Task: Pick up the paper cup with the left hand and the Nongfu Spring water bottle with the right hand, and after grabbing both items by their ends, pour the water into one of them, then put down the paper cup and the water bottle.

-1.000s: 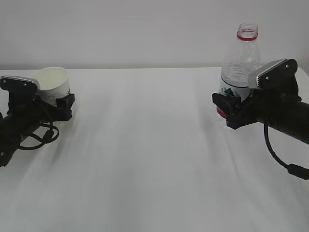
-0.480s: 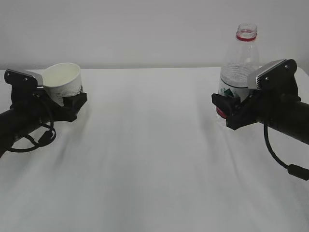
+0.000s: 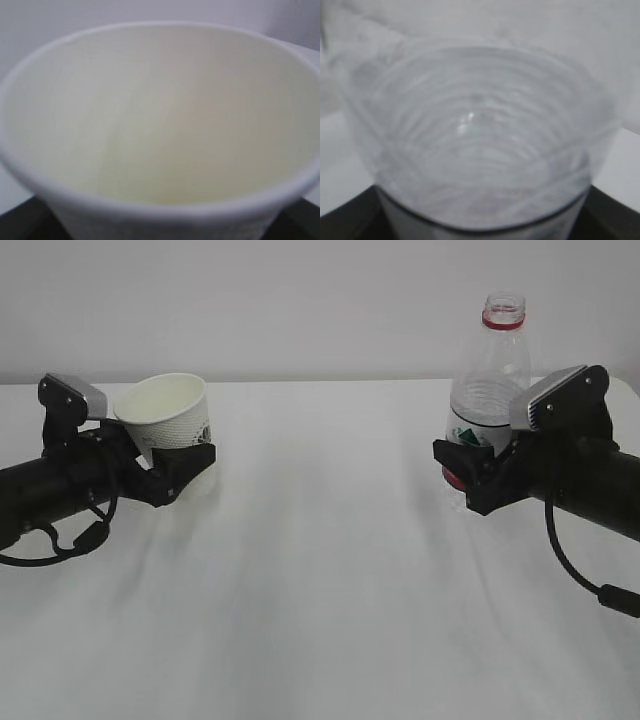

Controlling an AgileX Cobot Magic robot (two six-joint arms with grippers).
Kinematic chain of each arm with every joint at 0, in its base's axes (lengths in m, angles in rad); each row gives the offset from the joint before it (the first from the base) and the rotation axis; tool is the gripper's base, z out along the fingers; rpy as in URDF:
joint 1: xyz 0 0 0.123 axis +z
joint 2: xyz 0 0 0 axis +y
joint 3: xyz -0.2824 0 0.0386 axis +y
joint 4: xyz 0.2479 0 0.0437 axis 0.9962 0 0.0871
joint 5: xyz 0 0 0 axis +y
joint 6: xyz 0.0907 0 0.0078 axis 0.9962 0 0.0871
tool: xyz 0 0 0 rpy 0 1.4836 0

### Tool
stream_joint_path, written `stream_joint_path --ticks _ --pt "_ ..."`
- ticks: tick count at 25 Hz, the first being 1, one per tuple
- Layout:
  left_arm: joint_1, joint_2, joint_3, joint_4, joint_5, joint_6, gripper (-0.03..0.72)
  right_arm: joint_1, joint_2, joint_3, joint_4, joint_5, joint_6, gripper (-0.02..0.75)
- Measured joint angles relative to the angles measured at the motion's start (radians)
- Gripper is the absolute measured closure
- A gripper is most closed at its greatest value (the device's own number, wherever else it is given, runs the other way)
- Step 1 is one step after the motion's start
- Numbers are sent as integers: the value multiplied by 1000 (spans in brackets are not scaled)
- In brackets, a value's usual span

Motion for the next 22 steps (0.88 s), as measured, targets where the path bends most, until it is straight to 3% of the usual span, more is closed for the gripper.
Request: stream_joint_path --ticks 10,22 --pt "-9 -27 0 224 0 -122 87 0 0 0 -66 0 20 195" --pt "-161 -27 0 287 2 -133 88 0 0 0 -143 2 42 195"
